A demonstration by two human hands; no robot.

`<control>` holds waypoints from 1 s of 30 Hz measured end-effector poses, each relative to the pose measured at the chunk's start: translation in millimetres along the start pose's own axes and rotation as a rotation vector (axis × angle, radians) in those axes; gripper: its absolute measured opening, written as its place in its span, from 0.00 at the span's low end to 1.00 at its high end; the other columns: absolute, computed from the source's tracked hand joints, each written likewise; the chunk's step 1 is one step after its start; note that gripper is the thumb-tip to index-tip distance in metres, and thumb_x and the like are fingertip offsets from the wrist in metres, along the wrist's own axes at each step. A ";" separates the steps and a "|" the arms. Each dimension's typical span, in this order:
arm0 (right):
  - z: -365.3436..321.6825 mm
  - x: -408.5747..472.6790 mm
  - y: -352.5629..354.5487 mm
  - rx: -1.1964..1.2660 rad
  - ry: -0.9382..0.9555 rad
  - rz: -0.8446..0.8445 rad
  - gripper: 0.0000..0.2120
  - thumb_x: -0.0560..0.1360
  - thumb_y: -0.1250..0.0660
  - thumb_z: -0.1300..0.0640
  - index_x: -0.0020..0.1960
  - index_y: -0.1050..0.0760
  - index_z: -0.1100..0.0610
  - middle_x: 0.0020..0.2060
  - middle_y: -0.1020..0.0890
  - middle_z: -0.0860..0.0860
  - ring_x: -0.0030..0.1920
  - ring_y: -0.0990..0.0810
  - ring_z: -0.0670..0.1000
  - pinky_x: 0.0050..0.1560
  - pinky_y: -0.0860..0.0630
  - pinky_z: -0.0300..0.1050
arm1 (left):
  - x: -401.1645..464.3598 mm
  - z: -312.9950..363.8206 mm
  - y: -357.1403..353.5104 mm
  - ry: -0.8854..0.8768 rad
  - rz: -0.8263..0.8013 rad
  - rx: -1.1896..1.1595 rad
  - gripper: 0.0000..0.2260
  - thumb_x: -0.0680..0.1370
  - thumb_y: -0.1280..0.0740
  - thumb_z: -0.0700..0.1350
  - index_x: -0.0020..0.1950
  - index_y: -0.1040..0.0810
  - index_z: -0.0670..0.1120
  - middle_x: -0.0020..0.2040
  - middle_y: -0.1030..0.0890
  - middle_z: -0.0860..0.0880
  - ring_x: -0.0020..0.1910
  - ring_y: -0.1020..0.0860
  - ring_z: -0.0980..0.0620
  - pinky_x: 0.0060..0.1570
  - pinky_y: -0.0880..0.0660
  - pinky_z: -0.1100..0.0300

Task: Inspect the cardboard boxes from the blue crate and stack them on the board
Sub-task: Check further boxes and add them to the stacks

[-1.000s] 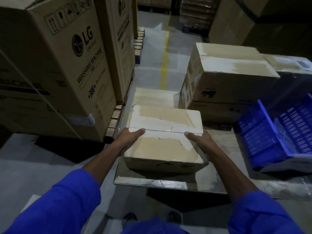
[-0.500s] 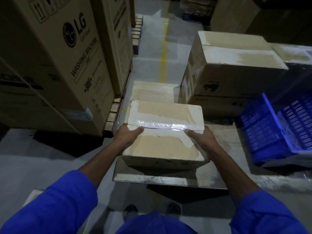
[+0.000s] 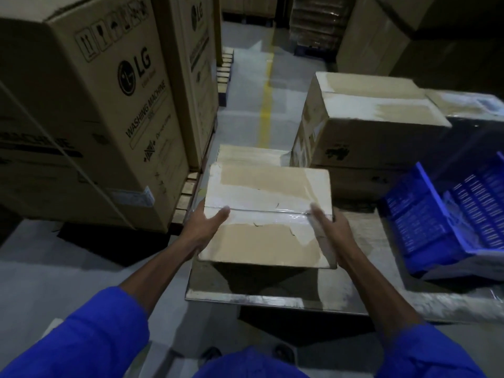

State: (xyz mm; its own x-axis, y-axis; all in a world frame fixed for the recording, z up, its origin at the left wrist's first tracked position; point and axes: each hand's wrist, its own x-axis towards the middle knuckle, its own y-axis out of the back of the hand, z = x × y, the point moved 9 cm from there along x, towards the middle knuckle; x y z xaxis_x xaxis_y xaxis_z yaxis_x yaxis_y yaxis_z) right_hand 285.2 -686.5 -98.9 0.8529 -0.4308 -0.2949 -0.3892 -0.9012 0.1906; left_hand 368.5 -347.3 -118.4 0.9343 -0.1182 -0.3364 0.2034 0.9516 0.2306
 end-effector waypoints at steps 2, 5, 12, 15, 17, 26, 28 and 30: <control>-7.7 -0.7 4.8 0.096 -0.003 0.046 0.46 0.64 0.33 0.19 0.68 0.23 0.52 0.60 0.15 0.53 0.59 0.16 0.56 0.60 0.19 0.62 | -3.1 11.3 9.5 -0.001 0.056 -0.073 0.42 0.70 0.38 0.75 0.77 0.32 0.51 0.68 0.23 0.52 0.68 0.23 0.45 0.59 0.24 0.49; -18.0 -2.3 13.2 0.230 -0.003 0.081 0.40 0.74 0.43 0.24 0.69 0.22 0.54 0.60 0.15 0.54 0.60 0.17 0.56 0.58 0.20 0.56 | -4.1 20.8 16.4 0.037 0.012 -0.264 0.52 0.62 0.47 0.85 0.75 0.27 0.52 0.68 0.19 0.46 0.63 0.19 0.45 0.61 0.21 0.45; -12.5 -10.3 26.6 0.273 -0.035 0.126 0.37 0.74 0.46 0.25 0.65 0.20 0.50 0.60 0.15 0.51 0.63 0.19 0.56 0.62 0.22 0.59 | -18.5 23.3 18.4 0.099 0.039 -0.406 0.45 0.68 0.51 0.78 0.73 0.25 0.50 0.66 0.19 0.45 0.65 0.21 0.42 0.62 0.23 0.40; -14.5 -11.5 28.0 0.229 -0.008 0.066 0.35 0.74 0.42 0.25 0.63 0.19 0.51 0.56 0.13 0.53 0.60 0.16 0.57 0.56 0.21 0.56 | -22.1 23.5 16.4 0.109 -0.042 -0.304 0.42 0.71 0.50 0.80 0.70 0.22 0.54 0.63 0.17 0.47 0.62 0.20 0.44 0.59 0.23 0.42; -23.1 -9.4 27.9 0.166 0.020 0.012 0.43 0.67 0.36 0.20 0.64 0.20 0.54 0.55 0.13 0.55 0.57 0.14 0.58 0.54 0.20 0.56 | -19.0 28.8 17.7 0.096 -0.086 -0.272 0.36 0.73 0.42 0.77 0.69 0.23 0.53 0.60 0.15 0.46 0.59 0.17 0.43 0.56 0.21 0.41; -44.4 7.4 2.9 -0.200 0.017 -0.172 0.36 0.70 0.22 0.37 0.70 0.28 0.53 0.61 0.18 0.51 0.58 0.16 0.54 0.57 0.16 0.58 | -0.9 40.5 10.8 0.147 -0.064 -0.123 0.38 0.70 0.19 0.47 0.74 0.36 0.47 0.60 0.18 0.46 0.55 0.17 0.47 0.53 0.18 0.50; -37.8 18.6 0.5 -0.271 0.022 -0.177 0.49 0.60 0.19 0.29 0.73 0.30 0.50 0.64 0.18 0.49 0.59 0.16 0.51 0.58 0.16 0.56 | 2.0 39.4 11.8 0.135 -0.054 -0.104 0.43 0.67 0.17 0.49 0.75 0.37 0.47 0.62 0.19 0.47 0.57 0.18 0.47 0.57 0.20 0.49; -32.4 27.6 0.5 -0.306 0.023 -0.178 0.56 0.55 0.17 0.28 0.75 0.33 0.49 0.65 0.20 0.48 0.61 0.17 0.51 0.58 0.17 0.56 | 3.6 40.5 11.4 0.117 -0.052 -0.061 0.44 0.65 0.16 0.51 0.74 0.36 0.47 0.62 0.20 0.47 0.58 0.19 0.48 0.54 0.22 0.52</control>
State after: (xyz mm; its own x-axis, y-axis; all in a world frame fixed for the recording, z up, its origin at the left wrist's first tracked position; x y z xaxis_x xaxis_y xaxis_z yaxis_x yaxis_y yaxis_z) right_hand 319.8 -697.2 -76.6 0.9070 -0.2641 -0.3280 -0.1148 -0.9045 0.4107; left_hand 386.1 -348.4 -80.0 0.8817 -0.1368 -0.4516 0.2289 0.9609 0.1557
